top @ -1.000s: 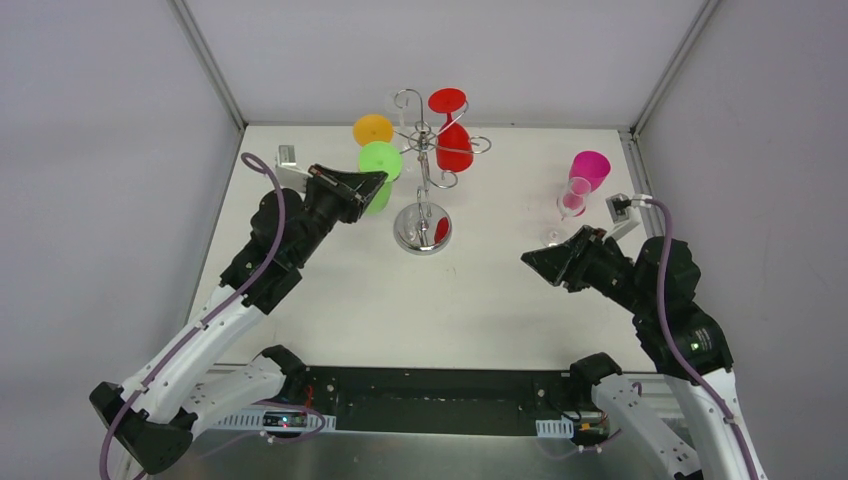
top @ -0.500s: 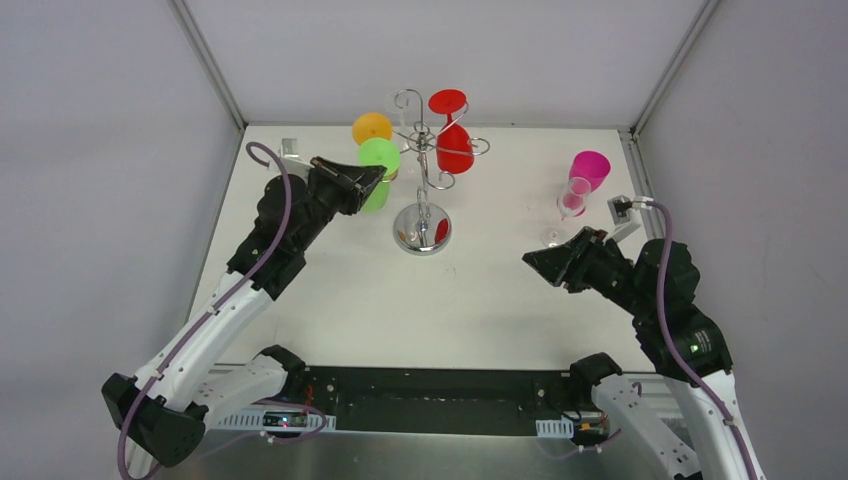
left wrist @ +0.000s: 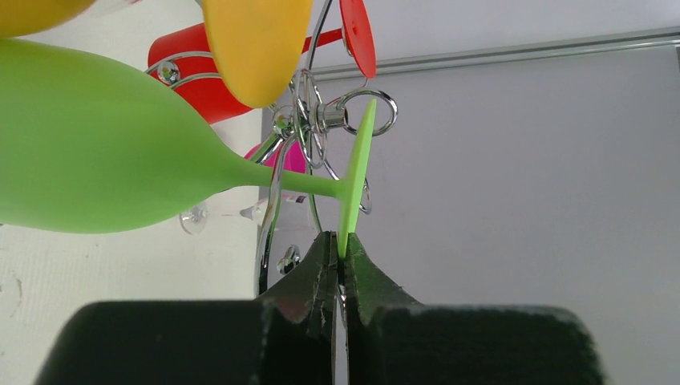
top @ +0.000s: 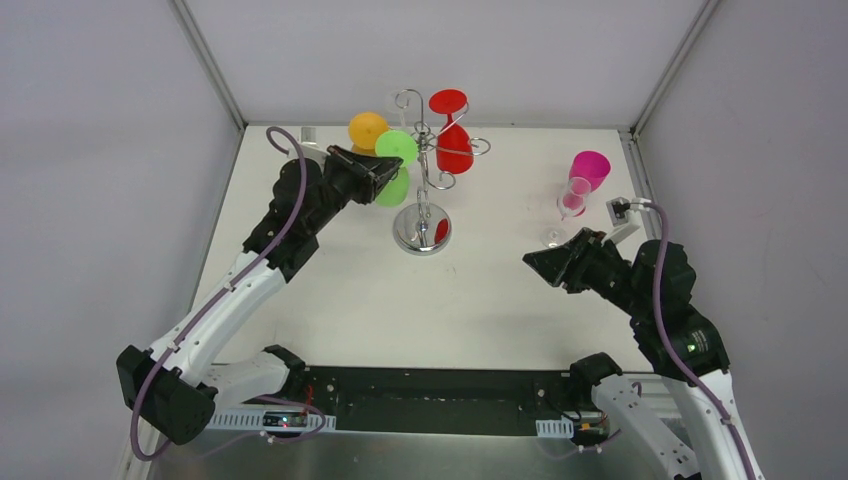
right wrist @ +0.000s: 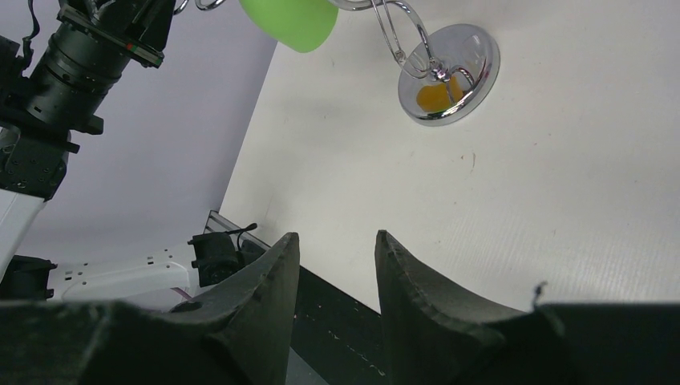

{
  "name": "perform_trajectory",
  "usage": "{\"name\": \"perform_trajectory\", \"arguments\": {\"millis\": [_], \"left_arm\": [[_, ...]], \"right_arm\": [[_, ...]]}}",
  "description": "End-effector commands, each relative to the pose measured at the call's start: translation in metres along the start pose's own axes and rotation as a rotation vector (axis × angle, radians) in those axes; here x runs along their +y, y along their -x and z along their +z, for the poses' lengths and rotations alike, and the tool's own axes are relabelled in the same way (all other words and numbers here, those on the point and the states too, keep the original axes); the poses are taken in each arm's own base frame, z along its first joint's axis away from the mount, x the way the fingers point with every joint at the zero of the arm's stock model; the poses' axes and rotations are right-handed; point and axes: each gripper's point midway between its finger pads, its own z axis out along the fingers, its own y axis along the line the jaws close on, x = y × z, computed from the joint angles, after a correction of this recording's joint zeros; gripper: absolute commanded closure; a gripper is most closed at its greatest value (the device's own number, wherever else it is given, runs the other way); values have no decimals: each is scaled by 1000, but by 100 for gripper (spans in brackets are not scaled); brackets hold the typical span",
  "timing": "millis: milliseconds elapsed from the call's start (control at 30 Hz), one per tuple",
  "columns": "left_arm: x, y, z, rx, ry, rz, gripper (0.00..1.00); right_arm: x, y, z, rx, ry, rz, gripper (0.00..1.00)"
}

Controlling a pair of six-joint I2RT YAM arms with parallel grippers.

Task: Take the wine glass off the wine glass rack
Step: Pick up the wine glass from the wine rack.

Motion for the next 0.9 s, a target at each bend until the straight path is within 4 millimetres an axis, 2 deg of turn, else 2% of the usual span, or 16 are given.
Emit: {"name": "perform_trajectory", "arguments": {"millis": [0,333,867], "left_arm": [[-47,6,-4,8,-132,-33,100],[-56,-2,-8,65,-130,-67,100],[-58,-12,-25,128,-120,-104,100]], "right_arm": [[1,4,-1,-22,8,-27,58],[3,5,1,-21,12,-19,58],[7,8,1,-24,19,-1,58]]}}
